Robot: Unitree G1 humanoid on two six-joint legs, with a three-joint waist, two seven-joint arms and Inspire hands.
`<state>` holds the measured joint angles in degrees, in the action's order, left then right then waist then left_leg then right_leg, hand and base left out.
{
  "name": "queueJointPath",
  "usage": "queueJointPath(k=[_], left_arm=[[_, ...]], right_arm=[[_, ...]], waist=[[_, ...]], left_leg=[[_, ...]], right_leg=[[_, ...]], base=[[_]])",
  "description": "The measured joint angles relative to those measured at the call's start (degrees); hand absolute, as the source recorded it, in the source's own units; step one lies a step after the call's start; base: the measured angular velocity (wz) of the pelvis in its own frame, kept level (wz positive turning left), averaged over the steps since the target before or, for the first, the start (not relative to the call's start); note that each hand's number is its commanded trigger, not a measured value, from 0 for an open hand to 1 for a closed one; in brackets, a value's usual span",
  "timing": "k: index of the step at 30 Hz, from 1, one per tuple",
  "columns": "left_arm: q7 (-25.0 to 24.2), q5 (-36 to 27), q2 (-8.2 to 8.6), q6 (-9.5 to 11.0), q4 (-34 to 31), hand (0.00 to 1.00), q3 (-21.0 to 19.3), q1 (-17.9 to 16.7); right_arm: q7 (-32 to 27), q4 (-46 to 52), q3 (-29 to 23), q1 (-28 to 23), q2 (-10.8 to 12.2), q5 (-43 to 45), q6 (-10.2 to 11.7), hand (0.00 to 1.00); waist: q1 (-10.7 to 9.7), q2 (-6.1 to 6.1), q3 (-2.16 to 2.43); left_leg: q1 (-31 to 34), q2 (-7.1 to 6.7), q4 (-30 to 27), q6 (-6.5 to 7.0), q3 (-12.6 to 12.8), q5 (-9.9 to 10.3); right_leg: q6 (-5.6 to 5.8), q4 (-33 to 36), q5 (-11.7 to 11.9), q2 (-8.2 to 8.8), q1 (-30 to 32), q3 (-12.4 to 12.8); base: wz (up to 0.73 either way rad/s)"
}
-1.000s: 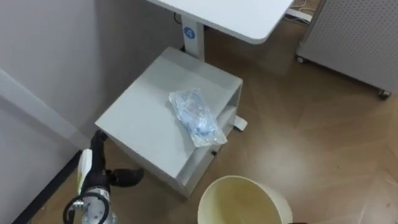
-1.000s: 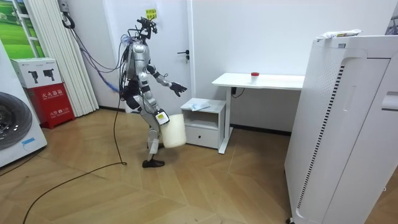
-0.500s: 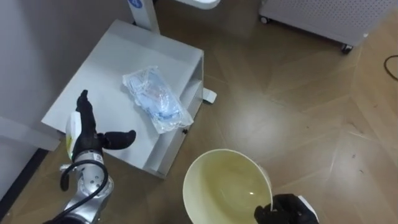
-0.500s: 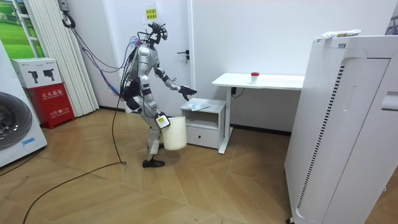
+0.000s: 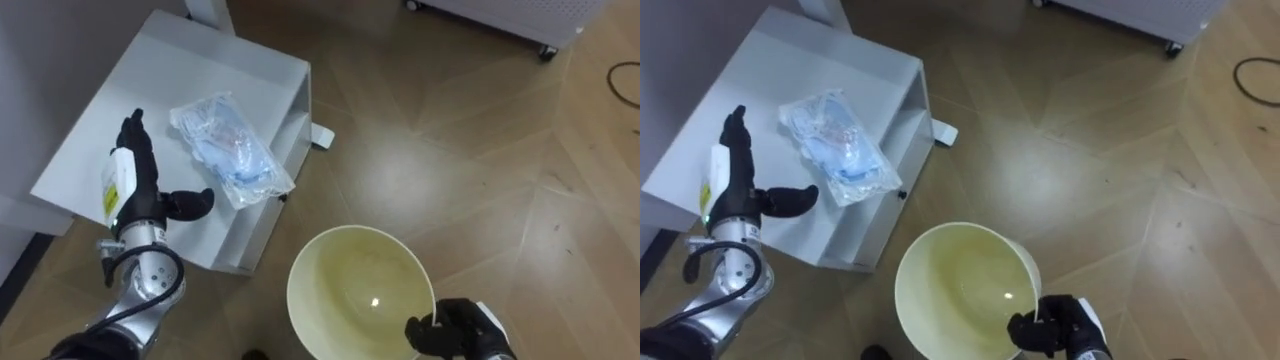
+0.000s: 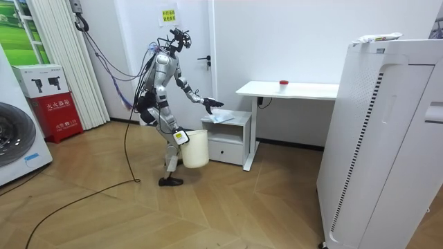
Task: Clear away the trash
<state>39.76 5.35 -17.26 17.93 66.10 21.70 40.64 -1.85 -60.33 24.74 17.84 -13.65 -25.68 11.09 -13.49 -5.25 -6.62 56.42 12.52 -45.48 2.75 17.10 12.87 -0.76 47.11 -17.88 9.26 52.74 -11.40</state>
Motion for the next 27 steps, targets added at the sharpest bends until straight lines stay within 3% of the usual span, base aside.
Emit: queueJointPath(k=[2,8,21,27], left_arm=[[0.0,0.9,0.02,0.0,1.1,0.00,0.5,0.0],[0.0,3.8,0.03,-0.1,1.7,0.00,1.2,0.0],[1.1,24.8,0.06,-3.5,1.3,0.00,1.2,0.6],[2.7,33.5,0.08,-5.5,1.2,0.00,2.6,1.4]], right_arm=[[0.2,0.6,0.5,0.0,0.1,-0.5,0.1,1.00],[0.4,0.6,0.5,0.1,0.0,-1.4,0.2,1.00],[2.2,0.8,-0.2,0.0,-0.2,-3.4,0.0,1.00],[3.5,4.0,-0.1,-1.2,-0.5,-3.6,-1.1,1.00]], waist=[[-0.5,0.18,-0.28],[-0.8,0.11,-0.32],[-0.9,0.07,-0.30],[-0.9,-0.05,-0.23]], left_leg=[[0.5,0.30,-0.4,0.07,0.0,0.1],[2.0,0.96,-1.7,0.12,0.0,0.5],[2.2,0.98,-3.0,0.44,0.2,1.0],[2.3,0.96,-3.0,0.46,0.4,1.0]], right_leg=[[-0.18,0.4,-0.2,-0.06,0.5,-0.4],[-0.36,1.0,-0.3,-0.43,1.7,-0.4],[-0.23,2.9,-0.8,-0.21,2.4,-0.1],[-0.22,2.9,-0.8,-0.14,2.4,0.0]], base=[[0.03],[-0.02],[0.01],[0.00]])
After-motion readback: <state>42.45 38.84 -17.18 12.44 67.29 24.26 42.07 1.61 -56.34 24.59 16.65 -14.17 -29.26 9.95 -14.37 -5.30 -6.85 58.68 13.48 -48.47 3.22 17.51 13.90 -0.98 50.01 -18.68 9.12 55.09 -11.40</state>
